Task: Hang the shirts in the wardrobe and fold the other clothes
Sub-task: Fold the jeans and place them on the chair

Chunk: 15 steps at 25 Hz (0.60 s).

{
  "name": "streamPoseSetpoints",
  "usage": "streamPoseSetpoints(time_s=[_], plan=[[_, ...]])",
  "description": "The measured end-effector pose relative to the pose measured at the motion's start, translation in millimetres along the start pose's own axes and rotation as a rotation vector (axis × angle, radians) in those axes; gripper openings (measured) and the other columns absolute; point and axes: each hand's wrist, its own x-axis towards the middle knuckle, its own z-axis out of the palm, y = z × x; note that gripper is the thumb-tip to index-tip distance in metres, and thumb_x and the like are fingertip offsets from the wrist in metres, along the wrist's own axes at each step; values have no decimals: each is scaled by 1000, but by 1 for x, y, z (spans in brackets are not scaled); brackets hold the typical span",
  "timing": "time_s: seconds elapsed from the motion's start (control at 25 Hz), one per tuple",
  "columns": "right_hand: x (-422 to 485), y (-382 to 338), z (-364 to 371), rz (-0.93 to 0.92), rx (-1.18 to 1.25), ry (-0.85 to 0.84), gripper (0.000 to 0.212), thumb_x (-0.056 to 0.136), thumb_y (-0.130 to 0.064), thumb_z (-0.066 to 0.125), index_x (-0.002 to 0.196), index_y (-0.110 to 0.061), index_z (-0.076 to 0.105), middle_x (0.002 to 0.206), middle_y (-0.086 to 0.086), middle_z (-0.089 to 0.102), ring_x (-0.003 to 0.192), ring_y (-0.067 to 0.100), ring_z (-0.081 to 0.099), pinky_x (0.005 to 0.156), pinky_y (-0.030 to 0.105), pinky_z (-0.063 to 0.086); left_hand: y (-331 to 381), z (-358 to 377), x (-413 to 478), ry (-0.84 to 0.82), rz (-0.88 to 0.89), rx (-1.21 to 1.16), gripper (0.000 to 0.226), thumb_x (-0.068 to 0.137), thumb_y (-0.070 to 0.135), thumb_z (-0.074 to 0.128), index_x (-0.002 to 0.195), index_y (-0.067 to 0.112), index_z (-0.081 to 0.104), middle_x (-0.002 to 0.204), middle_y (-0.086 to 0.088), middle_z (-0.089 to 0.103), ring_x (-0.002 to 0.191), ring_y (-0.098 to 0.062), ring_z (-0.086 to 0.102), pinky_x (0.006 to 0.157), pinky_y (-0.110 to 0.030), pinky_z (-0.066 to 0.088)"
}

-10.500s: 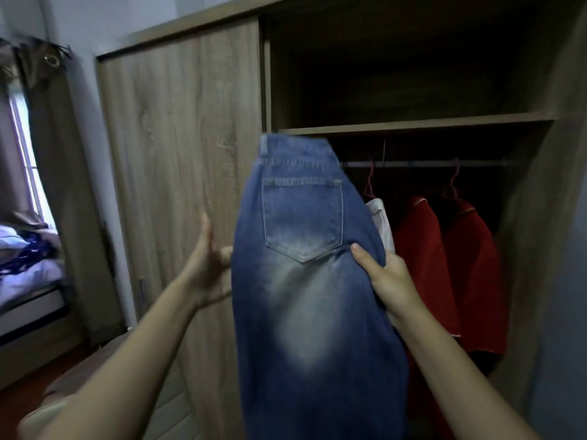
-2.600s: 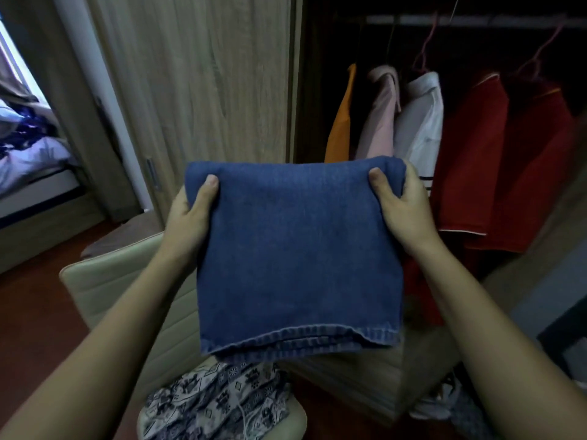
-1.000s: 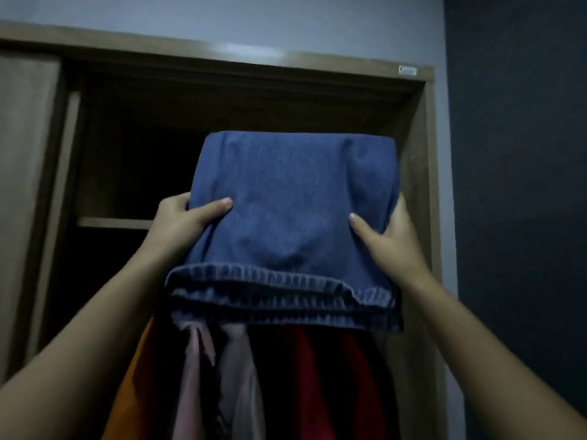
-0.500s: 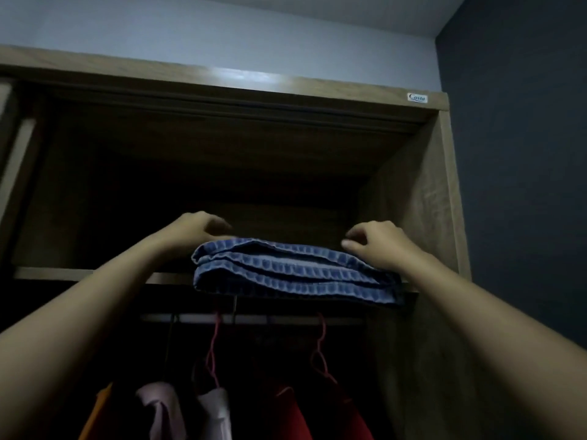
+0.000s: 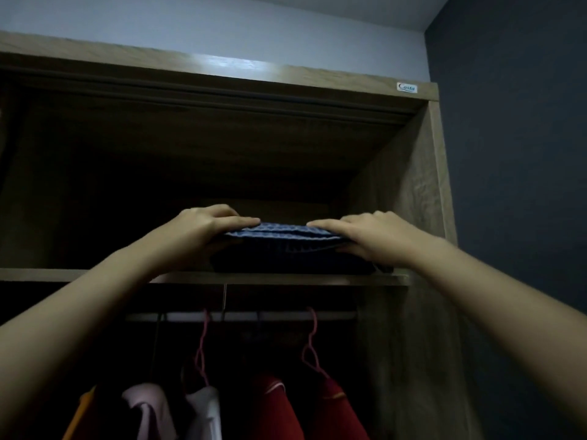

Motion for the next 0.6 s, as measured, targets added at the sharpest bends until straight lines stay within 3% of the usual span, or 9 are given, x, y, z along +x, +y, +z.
streamPoseSetpoints(time_s=[0.12,0.32,0.44,0.52,0.6], plan=[[0,13,16,57,19,-162,59,96,-40,42,141,-53,7,134,0,52,114,24,55,85,38,47,6,26,24,-164,-41,-12,52,91,25,57,137,40,41,127,1,51,111,-17,56,94,-28,46],[7,15,33,160,-41,-261,59,95,-40,44,142,-52,10,136,3,47,120,27,50,90,41,44,6,47,37,-277,-101,-22,49,92,33,55,138,41,41,123,1,50,112,-18,53,95,-31,44],[13,12,43,241,169,-431,65,95,-21,45,145,-45,12,144,8,38,131,30,39,104,39,34,4,48,37,-448,-202,-59,55,85,64,41,137,49,35,135,-1,44,124,-22,45,102,-41,40],[6,9,40,312,424,-470,76,87,-2,41,145,-43,15,153,5,26,140,26,25,116,40,21,4,42,29,-525,-300,-129,69,76,80,24,139,53,25,149,4,30,136,-22,32,109,-48,29],[-4,-1,34,340,516,-402,81,83,4,39,146,-40,14,158,0,13,146,21,9,119,44,4,13,35,15,-484,-320,-70,78,72,85,10,143,52,10,158,12,6,145,-18,11,112,-56,9]])
